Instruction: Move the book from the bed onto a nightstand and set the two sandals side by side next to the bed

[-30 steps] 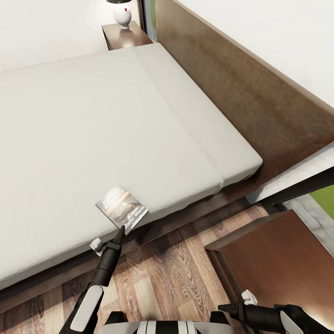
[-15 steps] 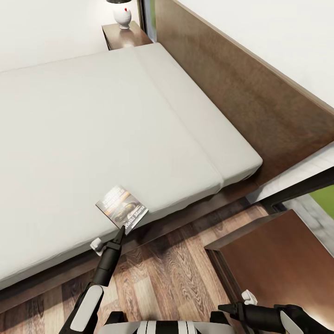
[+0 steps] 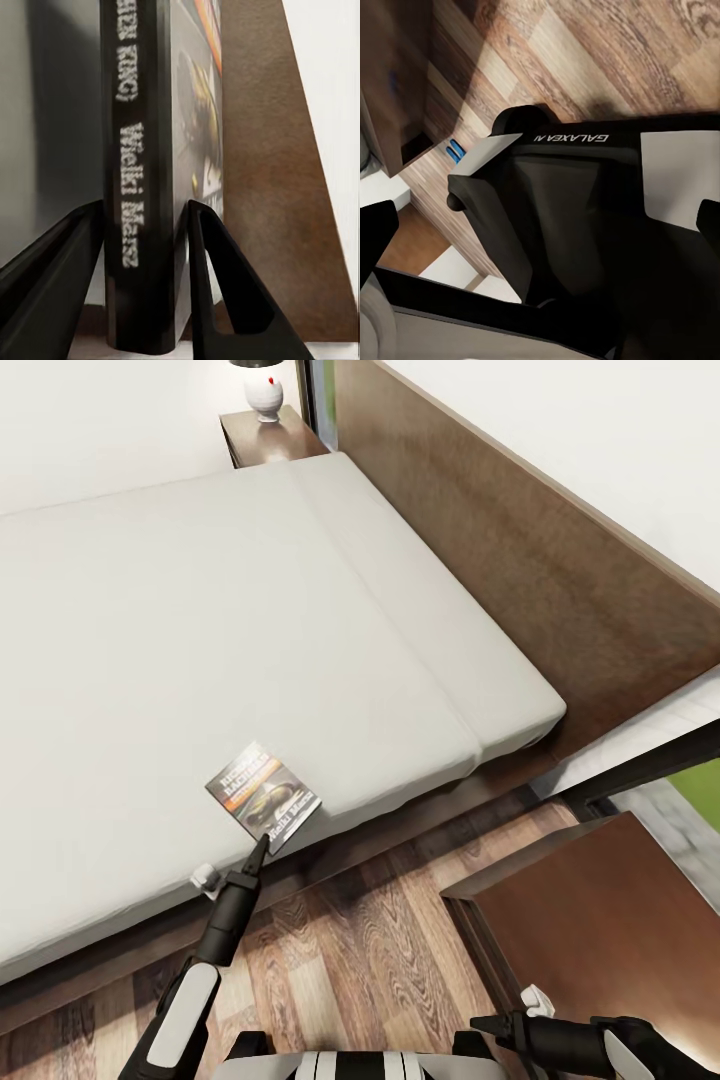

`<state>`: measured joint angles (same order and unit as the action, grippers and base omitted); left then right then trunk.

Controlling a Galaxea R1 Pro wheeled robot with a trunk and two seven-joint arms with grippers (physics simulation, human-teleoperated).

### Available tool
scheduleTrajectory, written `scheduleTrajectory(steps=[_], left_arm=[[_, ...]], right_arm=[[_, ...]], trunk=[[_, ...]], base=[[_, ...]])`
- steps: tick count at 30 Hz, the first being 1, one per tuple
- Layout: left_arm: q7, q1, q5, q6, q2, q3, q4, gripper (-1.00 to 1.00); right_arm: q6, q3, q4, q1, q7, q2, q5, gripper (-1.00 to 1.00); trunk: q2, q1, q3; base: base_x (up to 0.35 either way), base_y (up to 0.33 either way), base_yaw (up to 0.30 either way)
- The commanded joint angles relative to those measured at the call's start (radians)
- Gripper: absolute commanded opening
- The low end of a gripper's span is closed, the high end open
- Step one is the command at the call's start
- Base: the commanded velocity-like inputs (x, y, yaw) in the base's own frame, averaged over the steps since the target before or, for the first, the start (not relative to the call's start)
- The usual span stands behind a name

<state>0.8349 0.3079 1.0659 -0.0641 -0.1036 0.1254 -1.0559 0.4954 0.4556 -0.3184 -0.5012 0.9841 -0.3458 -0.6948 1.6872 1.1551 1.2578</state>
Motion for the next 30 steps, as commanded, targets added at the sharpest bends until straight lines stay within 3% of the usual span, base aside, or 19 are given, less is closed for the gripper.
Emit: scheduleTrajectory(steps=[1, 4, 6, 9, 11, 17, 20, 23, 28, 30], left_arm=[[0.004, 0.000, 0.005, -0.011, 0.000, 0.002, -0.001, -1.00], [0.003, 0.000, 0.004, -0.025, 0.001, -0.004, -0.012, -1.00], [-0.010, 0.000, -0.009, -0.071, 0.005, -0.014, -0.041, -1.00], [-0.078, 0.000, -0.075, -0.188, 0.012, -0.022, -0.099, -1.00], [-0.099, 0.000, -0.098, -0.231, 0.015, -0.022, -0.130, -1.00], [-0.117, 0.000, -0.112, -0.285, 0.040, -0.023, -0.191, -1.00], [-0.118, 0.000, -0.113, -0.376, 0.048, -0.023, -0.221, -1.00], [-0.118, 0.000, -0.115, -0.509, 0.052, -0.022, -0.267, -1.00], [-0.117, 0.000, -0.115, -0.544, 0.054, -0.023, -0.294, -1.00], [-0.117, 0.000, -0.118, -0.548, 0.070, -0.023, -0.313, -1.00]], right_arm=[[0.008, 0.005, -0.001, 0.000, 0.000, -0.001, -0.009, 1.00], [0.008, 0.005, -0.001, 0.000, 0.000, -0.001, -0.009, 1.00], [0.008, 0.005, -0.001, 0.000, -0.001, -0.001, -0.009, 1.00], [0.008, 0.005, -0.001, 0.000, -0.001, -0.001, -0.009, 1.00], [0.008, 0.005, -0.001, 0.000, -0.001, -0.001, -0.009, 1.00], [0.008, 0.005, -0.001, 0.000, -0.001, -0.001, -0.009, 1.00], [0.008, 0.005, -0.001, 0.000, -0.001, -0.001, -0.009, 1.00], [0.008, 0.005, -0.001, 0.000, -0.003, -0.001, -0.009, 1.00], [0.008, 0.005, -0.001, 0.000, -0.004, -0.001, -0.009, 1.00], [0.008, 0.005, -0.001, 0.000, -0.004, -0.001, -0.009, 1.00]], trunk=[[0.000, 0.000, 0.000], [0.000, 0.000, 0.000], [0.000, 0.000, 0.000], [0.000, 0.000, 0.000], [0.000, 0.000, 0.000], [0.000, 0.000, 0.000], [0.000, 0.000, 0.000], [0.000, 0.000, 0.000], [0.000, 0.000, 0.000], [0.000, 0.000, 0.000]], base=[[0.000, 0.000, 0.000], [0.000, 0.000, 0.000], [0.000, 0.000, 0.000], [0.000, 0.000, 0.000], [0.000, 0.000, 0.000], [0.000, 0.000, 0.000], [0.000, 0.000, 0.000], [0.000, 0.000, 0.000], [0.000, 0.000, 0.000], [0.000, 0.000, 0.000]])
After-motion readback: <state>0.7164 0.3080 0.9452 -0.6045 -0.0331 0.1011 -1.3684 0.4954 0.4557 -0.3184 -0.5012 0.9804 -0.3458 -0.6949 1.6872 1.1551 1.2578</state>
